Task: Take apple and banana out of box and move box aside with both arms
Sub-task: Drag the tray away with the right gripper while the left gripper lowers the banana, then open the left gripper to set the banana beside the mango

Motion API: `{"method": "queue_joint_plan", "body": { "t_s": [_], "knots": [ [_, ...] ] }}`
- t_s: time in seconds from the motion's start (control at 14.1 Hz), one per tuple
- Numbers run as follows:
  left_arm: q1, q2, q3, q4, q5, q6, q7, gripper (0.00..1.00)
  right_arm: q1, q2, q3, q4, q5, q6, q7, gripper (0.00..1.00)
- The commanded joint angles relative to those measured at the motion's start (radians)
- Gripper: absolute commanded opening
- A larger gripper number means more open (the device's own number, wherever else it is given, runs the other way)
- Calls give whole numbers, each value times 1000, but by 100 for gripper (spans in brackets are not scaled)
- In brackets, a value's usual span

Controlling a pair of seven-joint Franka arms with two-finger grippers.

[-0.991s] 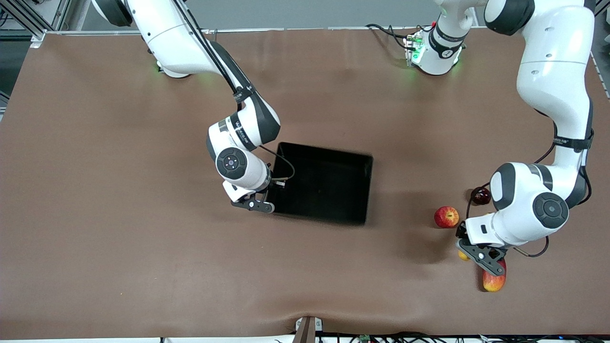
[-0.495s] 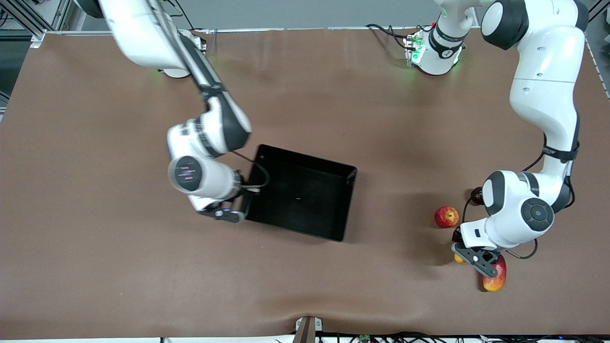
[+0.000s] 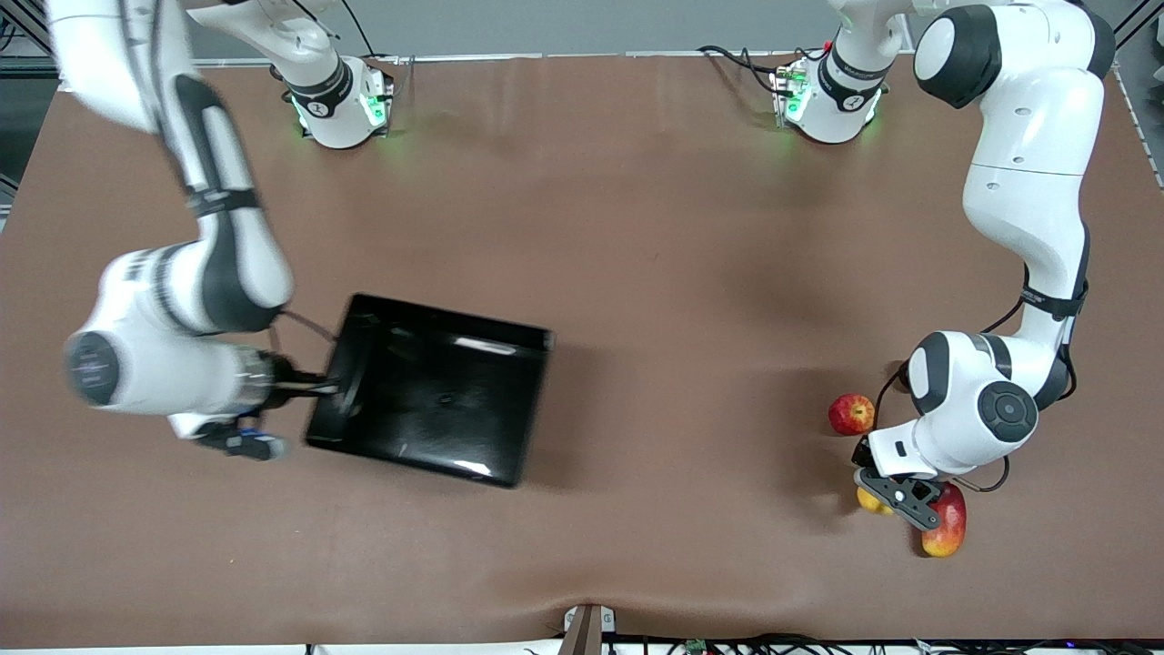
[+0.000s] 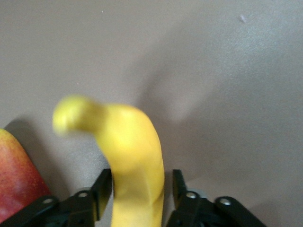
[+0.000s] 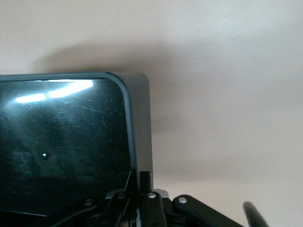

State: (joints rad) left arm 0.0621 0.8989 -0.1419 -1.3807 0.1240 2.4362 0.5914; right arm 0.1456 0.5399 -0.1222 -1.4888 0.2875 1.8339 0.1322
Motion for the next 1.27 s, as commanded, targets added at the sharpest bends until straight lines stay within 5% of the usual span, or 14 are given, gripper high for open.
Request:
{"method": "queue_joint_plan", "body": {
  "t_s": [0.0, 0.5, 0.99, 1.06, 1.13, 1.2],
  "knots": [
    [-1, -24, 5, -3, -9, 7, -1, 100, -122, 0, 23, -14, -30, 2, -118, 0],
    [4, -145, -2, 0, -18, -143, -40, 100, -411, 70, 23, -16, -57, 22, -457, 0],
    [-5, -291, -8, -5, -15, -344, -191, 100, -469, 147, 23, -47, -62, 107, -595, 0],
    [-5, -307, -10, -5, -15, -368, -205, 100, -466, 150, 23, -48, -64, 108, -594, 27],
    [-7, -328, -11, -5, -15, -388, -208, 100, -466, 153, 24, -45, -64, 110, -592, 99],
    [-7, -349, -13, -6, -18, -416, -220, 100, -468, 150, 24, -39, -64, 101, -595, 100]
  ]
}}
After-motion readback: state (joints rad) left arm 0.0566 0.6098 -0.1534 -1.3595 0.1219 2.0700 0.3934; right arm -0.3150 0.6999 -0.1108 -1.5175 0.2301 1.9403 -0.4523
